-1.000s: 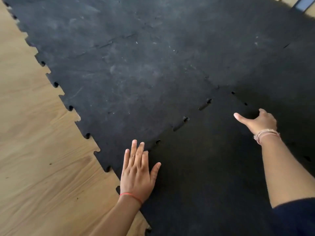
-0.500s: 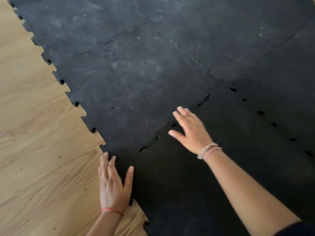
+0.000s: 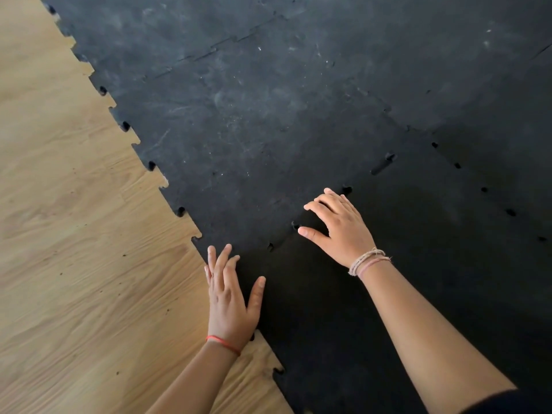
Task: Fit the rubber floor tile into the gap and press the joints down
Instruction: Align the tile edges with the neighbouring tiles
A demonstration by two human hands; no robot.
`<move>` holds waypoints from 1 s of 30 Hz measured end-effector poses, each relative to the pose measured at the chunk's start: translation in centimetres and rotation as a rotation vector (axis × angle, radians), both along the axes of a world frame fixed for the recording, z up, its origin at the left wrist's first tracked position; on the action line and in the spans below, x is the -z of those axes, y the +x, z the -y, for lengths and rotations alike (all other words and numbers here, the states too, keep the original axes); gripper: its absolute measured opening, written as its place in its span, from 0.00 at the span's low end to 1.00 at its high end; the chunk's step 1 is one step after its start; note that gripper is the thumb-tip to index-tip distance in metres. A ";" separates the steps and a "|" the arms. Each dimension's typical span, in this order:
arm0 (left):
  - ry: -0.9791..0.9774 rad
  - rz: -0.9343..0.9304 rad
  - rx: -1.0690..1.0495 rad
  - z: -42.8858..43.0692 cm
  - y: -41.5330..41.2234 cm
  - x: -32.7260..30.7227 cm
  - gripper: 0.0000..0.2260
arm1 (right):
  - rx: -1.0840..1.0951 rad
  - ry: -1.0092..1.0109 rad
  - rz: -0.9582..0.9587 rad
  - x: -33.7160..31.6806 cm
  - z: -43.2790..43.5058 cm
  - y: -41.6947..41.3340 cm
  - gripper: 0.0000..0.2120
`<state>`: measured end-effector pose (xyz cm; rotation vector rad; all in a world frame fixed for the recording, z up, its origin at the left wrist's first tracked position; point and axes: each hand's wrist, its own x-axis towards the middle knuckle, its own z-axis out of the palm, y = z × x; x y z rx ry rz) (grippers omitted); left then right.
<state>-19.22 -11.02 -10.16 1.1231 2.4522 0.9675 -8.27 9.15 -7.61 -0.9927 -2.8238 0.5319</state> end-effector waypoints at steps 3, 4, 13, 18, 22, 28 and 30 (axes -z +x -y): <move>-0.019 0.006 0.057 0.5 0.3 0.1 0.23 | 0.003 0.007 -0.004 0.0 0.6 0.5 0.21; -0.027 -0.001 0.081 0.4 0.2 0.0 0.23 | 0.004 0.006 -0.003 0.0 0.6 0.6 0.21; 0.079 0.013 0.079 -0.9 -0.7 0.2 0.16 | 0.018 -0.015 0.015 0.2 -0.2 0.1 0.21; 0.138 0.041 0.079 -0.9 -0.8 0.5 0.13 | 0.071 -0.043 -0.014 0.5 0.7 0.1 0.24; 0.158 0.066 0.049 -1.0 -0.9 0.3 0.17 | 0.079 -0.043 0.027 0.6 1.1 0.0 0.30; 0.234 0.144 0.042 -1.2 -0.7 -0.7 0.18 | 0.057 -0.032 0.074 0.7 1.2 0.1 0.35; 0.253 0.151 0.042 -1.1 -0.8 -0.8 0.19 | 0.074 -0.022 0.082 0.8 1.4 0.1 0.36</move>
